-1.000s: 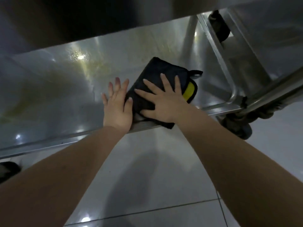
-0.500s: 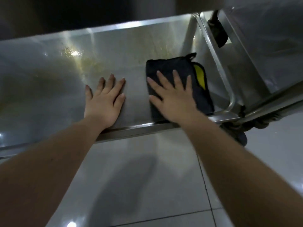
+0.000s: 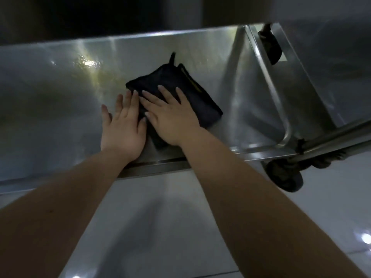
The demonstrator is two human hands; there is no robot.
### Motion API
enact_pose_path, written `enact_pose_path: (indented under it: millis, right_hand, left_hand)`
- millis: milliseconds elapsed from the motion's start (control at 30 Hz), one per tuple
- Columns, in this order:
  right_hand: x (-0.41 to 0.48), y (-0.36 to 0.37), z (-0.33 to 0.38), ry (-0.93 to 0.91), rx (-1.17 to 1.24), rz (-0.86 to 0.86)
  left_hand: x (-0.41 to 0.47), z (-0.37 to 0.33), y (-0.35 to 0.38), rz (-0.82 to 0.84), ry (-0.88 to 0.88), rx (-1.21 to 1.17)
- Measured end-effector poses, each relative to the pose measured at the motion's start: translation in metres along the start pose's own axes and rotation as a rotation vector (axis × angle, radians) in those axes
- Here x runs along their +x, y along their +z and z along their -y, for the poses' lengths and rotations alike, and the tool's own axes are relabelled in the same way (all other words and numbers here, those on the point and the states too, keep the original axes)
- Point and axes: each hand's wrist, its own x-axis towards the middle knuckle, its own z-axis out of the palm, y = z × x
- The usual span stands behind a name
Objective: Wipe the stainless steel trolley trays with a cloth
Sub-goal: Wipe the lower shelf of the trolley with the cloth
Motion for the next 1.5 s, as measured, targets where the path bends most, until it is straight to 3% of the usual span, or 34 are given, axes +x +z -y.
enact_pose_path:
  millis: [100,267,400,467,600,700,800,933,1033,1133,1300,1400,1500]
  right_hand:
    - [0.003,-0.010,-0.039,-0.010,0.009,0.016]
    - [-0.013,-0.036,-0.161,0.475,-0.040,-0.036]
    - [-0.006,-0.036,-0.164,0.706,-0.004,-0.008]
    - [0.018,-0.033,-0.127,0.668,0.063,-0.024]
    - [0.056,-0.018,-0.017,0.197,0.087,0.038]
    - [0.056,-0.008,0.002,0.075,0.065,0.028]
    - [0.045,-0.013,-0.051,0.185,0.019,-0.042]
    - [0.002,-0.028,-0.149,0.533,-0.005,-0.049]
    - [-0.024,-0.026,-0.150,0.671,-0.055,0.007]
    - [-0.042,-0.016,-0.093,0.608,-0.028,-0.042]
    - [-0.078,0.005,0.000,0.266,-0.031,0.019]
    - [-0.081,-0.001,-0.026,0.138,-0.019,0.046]
    - [-0.089,-0.014,-0.096,0.375,-0.073,-0.006]
  left_hand:
    - [0.000,0.000,0.000,0.022,0.000,0.030]
    - [0.004,-0.002,0.001,0.051,0.012,0.094]
    - [0.002,-0.003,0.001,0.038,0.006,0.090]
    - [0.002,-0.004,0.001,0.042,0.009,0.100]
    - [0.001,-0.002,0.000,0.050,-0.006,0.089]
    - [0.002,-0.001,0.001,0.051,-0.019,0.086]
    - [0.003,0.000,0.001,0.070,-0.014,0.097]
    - [0.002,0.000,0.001,0.069,-0.017,0.100]
    - [0.000,-0.002,0.002,0.070,-0.016,0.097]
    - [0.000,-0.001,0.001,0.080,-0.016,0.105]
    - [0.000,0.003,0.002,0.093,-0.005,0.102]
    - [0.002,0.005,0.003,0.085,0.009,0.089]
    - [0.003,0.004,0.004,0.081,0.017,0.079]
